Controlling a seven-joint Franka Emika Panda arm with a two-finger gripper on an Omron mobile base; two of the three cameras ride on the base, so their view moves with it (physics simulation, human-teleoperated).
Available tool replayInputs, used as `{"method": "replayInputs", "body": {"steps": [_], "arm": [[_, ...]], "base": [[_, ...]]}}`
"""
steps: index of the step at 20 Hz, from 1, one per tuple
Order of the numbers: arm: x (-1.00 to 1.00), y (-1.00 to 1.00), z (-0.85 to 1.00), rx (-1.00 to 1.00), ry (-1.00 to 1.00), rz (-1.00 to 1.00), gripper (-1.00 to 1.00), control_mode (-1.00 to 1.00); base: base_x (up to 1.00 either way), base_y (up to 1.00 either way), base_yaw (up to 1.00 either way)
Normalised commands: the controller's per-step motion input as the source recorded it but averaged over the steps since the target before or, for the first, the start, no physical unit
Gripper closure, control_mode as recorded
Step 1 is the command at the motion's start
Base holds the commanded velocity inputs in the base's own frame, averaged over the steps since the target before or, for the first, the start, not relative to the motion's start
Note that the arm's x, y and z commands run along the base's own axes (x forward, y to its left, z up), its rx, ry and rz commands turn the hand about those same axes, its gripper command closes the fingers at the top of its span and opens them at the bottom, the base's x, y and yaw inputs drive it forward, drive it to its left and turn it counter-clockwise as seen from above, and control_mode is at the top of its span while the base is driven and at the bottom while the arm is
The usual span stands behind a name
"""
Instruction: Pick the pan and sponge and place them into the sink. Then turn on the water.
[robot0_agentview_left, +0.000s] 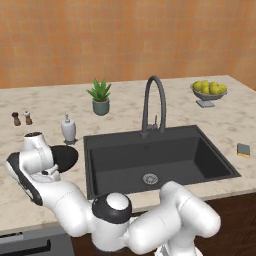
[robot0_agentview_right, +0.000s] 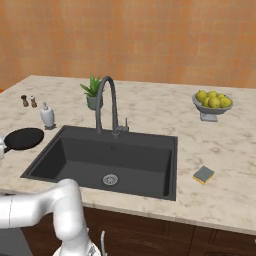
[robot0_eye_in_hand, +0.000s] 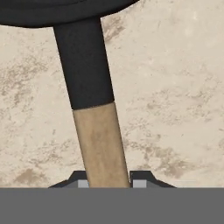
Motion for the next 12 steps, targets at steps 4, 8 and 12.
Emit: {"method": "replayInputs", "body": {"steps": [4,8,12], "arm": [[-0.54,-1.0,0.2,0.08,-0.16,-0.24,1.0,-1.0],[-0.27,-1.0,0.06,0.02,-0.03,-0.26,1.0,-1.0],[-0.01,-1.0,0.09,0.0,0.0,-0.35,1.0,-1.0]], "base": [[0.0,0.0,0.0],[0.0,0.0,0.0],[0.0,0.0,0.0]]}}
